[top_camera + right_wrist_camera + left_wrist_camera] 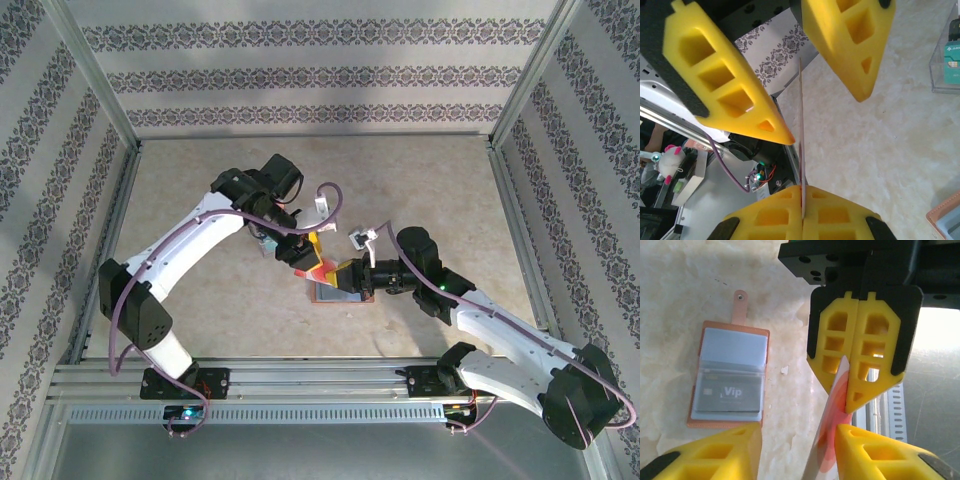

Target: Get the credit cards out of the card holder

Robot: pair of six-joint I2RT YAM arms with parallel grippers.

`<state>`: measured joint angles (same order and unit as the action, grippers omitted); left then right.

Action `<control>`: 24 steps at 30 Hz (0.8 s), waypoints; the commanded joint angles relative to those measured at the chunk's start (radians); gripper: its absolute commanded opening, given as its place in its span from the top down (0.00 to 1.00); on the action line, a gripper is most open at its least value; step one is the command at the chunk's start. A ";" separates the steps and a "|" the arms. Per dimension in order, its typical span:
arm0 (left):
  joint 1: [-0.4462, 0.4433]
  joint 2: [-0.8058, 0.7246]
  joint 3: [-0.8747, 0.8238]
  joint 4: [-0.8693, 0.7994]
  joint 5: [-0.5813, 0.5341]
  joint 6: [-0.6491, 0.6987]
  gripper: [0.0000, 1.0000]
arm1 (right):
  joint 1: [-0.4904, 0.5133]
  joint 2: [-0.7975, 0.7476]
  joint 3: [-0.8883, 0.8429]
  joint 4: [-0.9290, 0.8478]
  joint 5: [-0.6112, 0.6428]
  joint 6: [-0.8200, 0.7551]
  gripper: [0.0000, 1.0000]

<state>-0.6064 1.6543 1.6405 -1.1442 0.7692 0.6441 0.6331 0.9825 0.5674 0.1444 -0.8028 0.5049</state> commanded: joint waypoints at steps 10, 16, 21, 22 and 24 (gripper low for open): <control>0.007 0.025 0.032 -0.110 0.060 0.093 0.92 | 0.009 -0.002 0.042 -0.014 -0.019 -0.053 0.96; 0.007 0.006 0.014 -0.104 0.056 0.100 1.00 | 0.006 -0.007 0.050 -0.034 0.015 -0.061 0.77; 0.007 -0.070 -0.065 0.030 -0.009 0.033 1.00 | -0.003 -0.013 0.059 -0.082 0.066 -0.071 0.41; 0.007 -0.094 -0.093 0.075 -0.035 0.007 1.00 | -0.005 -0.018 0.058 -0.090 0.075 -0.072 0.36; 0.010 -0.158 -0.165 0.190 -0.104 -0.046 1.00 | -0.009 -0.030 0.054 -0.104 0.101 -0.071 0.23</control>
<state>-0.6064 1.5875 1.5345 -1.1049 0.7536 0.6655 0.6327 0.9764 0.5983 0.0677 -0.7448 0.4438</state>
